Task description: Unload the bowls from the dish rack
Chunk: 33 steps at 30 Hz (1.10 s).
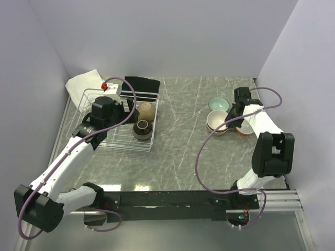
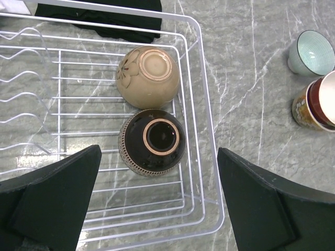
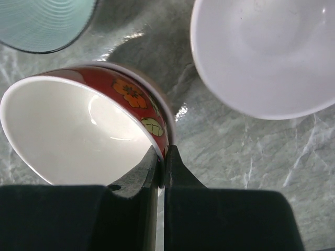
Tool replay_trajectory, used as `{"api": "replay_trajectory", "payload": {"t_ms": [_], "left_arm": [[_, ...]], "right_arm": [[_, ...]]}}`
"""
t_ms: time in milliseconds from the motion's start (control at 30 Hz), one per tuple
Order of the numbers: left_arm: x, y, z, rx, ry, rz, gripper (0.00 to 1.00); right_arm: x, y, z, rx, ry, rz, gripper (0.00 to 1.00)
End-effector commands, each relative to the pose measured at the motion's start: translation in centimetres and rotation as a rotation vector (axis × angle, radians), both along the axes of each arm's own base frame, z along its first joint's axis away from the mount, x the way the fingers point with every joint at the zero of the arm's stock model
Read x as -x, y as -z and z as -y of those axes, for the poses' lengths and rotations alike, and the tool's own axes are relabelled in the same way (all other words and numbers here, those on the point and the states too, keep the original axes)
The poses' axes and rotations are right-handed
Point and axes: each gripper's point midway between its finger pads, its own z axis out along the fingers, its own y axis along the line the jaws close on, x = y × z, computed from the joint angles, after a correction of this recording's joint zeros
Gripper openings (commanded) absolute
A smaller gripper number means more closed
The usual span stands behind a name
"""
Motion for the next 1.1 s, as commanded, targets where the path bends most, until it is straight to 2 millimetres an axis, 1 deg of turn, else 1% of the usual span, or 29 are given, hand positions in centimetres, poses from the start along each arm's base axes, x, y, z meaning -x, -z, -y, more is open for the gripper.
{"api": "replay_trajectory", "payload": {"t_ms": [0,67,167,233,267,333,367,433,467,567,633,667,733,767,833,900,933,967,1033,1067], "left_arm": [[0.3,-0.3,-0.3,-0.014,0.002,0.02,0.99],[0.3,-0.4,-0.3,-0.013,0.005,0.021,1.0],[0.4,-0.2,-0.3,-0.017,0.008,0.016,0.99],[0.4,-0.2,-0.3,-0.016,0.006,0.018,1.0],[0.4,0.0,-0.3,-0.019,0.008,0.012,0.99],[0.4,0.1,-0.3,-0.021,0.01,0.006,0.99],[0.4,0.2,-0.2,-0.021,0.011,0.005,0.99],[0.4,0.2,-0.1,-0.018,0.015,0.004,1.0],[0.3,0.3,-0.1,-0.019,0.016,-0.001,0.99],[0.2,0.5,0.0,-0.024,0.021,-0.006,0.99],[0.0,0.7,0.1,-0.034,0.029,-0.012,0.99],[0.0,0.8,0.2,-0.037,0.032,-0.016,1.0],[-0.1,1.1,0.2,-0.047,0.035,-0.025,1.0],[-0.2,1.2,0.2,-0.053,0.035,-0.029,0.99],[-0.3,1.7,0.2,-0.067,0.039,-0.046,1.0],[-0.5,2.2,0.3,-0.076,0.04,-0.065,0.99],[-0.5,2.4,0.4,-0.079,0.044,-0.072,0.99],[-0.5,2.5,0.5,-0.078,0.05,-0.081,0.99],[-0.8,3.0,0.7,-0.083,0.05,-0.099,0.99],[-0.8,3.2,0.9,-0.086,0.055,-0.105,0.99]], "right_arm": [[-1.5,0.9,0.1,-0.041,0.019,0.035,0.0],[-1.6,1.5,0.2,-0.055,0.022,0.022,0.0],[-1.4,2.1,-0.3,-0.084,0.011,0.008,0.0],[-1.2,2.3,-0.5,-0.092,0.009,0.002,0.03],[-1.1,2.2,-0.5,-0.094,0.012,0.002,0.1],[-0.8,2.2,-0.6,-0.096,0.011,-0.003,0.18],[-0.6,1.9,-0.6,-0.096,0.014,0.001,0.26],[-0.4,1.7,-0.5,-0.093,0.016,0.001,0.34],[-0.2,1.3,-0.5,-0.091,0.018,0.001,0.4],[0.2,0.6,-0.4,-0.082,0.017,0.005,0.54],[0.2,0.0,-0.3,-0.078,0.019,0.014,0.6],[0.4,-0.6,-0.2,-0.071,0.024,0.026,0.69],[0.5,-1.4,-0.1,-0.062,0.024,0.046,0.77],[0.7,-2.1,-0.1,-0.062,0.023,0.059,0.84],[0.7,-3.0,0.4,-0.034,0.038,0.082,0.93],[0.8,-4.3,0.7,-0.018,0.048,0.12,0.97],[0.8,-4.9,0.8,-0.014,0.05,0.14,0.97],[0.8,-6.0,0.8,-0.013,0.049,0.182,0.97],[0.8,-7.0,0.5,-0.015,0.041,0.226,0.98],[0.8,-7.9,0.5,-0.015,0.038,0.268,0.98]]}}
